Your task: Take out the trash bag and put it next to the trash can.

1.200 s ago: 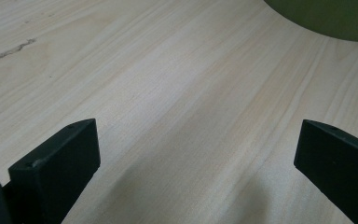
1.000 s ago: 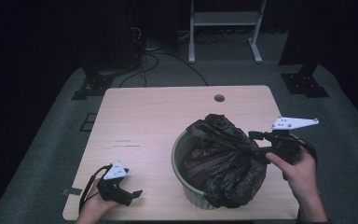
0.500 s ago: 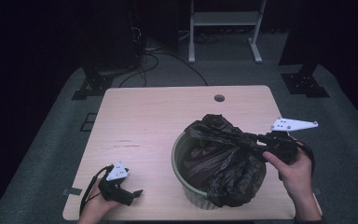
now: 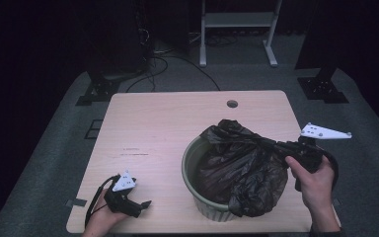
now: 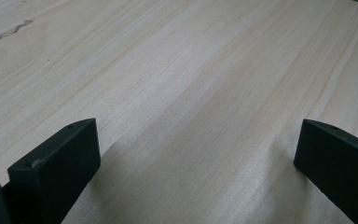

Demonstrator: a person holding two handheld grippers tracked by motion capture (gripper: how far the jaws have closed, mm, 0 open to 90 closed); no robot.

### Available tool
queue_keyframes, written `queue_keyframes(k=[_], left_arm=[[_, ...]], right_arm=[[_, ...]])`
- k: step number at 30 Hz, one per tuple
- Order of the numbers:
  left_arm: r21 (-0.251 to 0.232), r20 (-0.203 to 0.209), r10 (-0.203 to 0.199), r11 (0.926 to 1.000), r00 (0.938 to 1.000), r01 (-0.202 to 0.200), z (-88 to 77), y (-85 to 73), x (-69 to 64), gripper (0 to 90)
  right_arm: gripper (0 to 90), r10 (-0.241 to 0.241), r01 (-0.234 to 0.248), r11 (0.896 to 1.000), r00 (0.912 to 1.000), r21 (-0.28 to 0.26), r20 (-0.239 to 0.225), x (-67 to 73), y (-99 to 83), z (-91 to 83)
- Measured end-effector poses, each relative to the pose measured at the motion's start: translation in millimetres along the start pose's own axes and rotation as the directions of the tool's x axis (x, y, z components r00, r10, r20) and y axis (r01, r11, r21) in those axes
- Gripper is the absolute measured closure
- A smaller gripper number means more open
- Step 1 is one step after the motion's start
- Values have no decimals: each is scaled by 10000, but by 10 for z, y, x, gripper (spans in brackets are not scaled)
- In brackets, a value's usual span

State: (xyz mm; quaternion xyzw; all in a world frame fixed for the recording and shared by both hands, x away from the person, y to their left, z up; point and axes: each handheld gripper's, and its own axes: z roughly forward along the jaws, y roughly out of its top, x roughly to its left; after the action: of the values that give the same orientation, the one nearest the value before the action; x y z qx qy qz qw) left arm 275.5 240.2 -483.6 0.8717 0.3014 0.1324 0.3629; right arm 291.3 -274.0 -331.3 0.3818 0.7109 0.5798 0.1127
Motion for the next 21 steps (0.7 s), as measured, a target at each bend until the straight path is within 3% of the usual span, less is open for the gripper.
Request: queue_keyframes(k=[7,21], left_arm=[[-4,-1,0,10000,10000,0,0,0,0,0],[-8,-14,-12,10000,10000,12,0,-1,-1,0]], right_arm=[[900,-117,111,9988,9999,-473,-111,-3,40,-31],[900,-388,364,9893,9991,-1414,-140,-9,326,-131]])
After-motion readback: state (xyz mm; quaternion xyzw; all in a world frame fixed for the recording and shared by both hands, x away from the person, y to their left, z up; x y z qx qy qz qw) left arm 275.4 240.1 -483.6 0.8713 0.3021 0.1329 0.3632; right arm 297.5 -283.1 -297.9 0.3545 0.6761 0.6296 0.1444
